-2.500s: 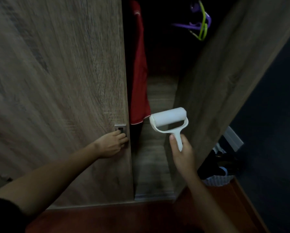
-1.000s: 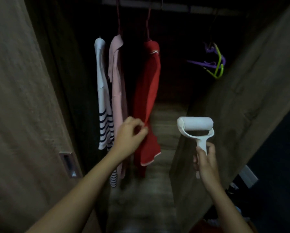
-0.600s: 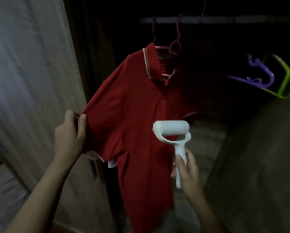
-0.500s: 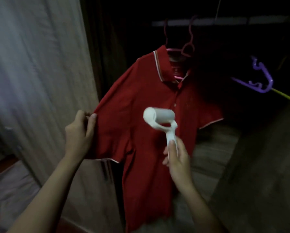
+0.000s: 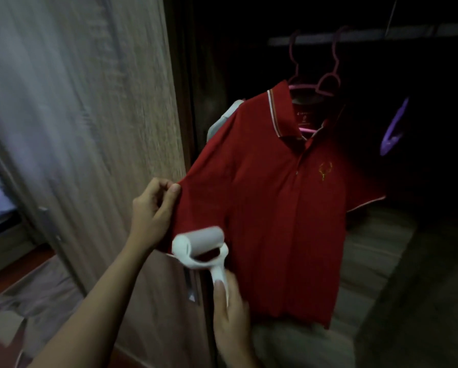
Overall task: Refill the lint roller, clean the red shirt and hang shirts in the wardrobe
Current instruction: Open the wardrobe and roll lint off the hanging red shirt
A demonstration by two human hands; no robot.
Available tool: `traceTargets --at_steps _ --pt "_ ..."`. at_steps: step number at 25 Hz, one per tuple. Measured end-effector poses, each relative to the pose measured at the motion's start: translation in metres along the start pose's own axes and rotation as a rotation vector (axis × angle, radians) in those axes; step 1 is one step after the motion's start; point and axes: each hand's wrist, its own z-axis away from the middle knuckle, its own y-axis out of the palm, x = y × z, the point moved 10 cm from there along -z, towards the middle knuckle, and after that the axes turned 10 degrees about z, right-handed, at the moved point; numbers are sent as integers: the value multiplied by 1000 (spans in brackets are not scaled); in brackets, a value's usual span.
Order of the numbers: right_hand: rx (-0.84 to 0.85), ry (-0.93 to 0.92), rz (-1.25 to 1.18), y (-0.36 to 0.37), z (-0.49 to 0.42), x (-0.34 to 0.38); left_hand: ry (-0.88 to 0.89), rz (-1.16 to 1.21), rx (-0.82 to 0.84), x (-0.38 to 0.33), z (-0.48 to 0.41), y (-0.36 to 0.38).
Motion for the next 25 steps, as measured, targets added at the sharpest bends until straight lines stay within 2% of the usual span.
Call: traceTargets --at_steps 2,7,12,13,15,18,20,23,25 --pt "-55 -26 24 -7 -9 7 6 46 9 3 -2 0" --pt "-169 -125 29 -47 -121 63 -6 85 15 4 -3 0" --pt "-88 14 -39 7 -11 -16 -13 120 24 8 -3 0" --pt "-94 -16 4 6 -4 -16 -12 114 21 10 -3 -1" --pt "-188 -76 52 -13 -43 2 -17 99 17 11 -4 -1" --pt "-370 -192 85 -76 -140 72 -15 79 21 10 -4 -2" --pt "-444 -257 120 -101 -175 84 -17 72 22 11 -5 -3" --pt "-375 -158 173 -68 -137 11 -14 77 27 8 -7 -4" --pt "-259 42 233 -33 -77 -73 -6 65 37 7 -7 -4"
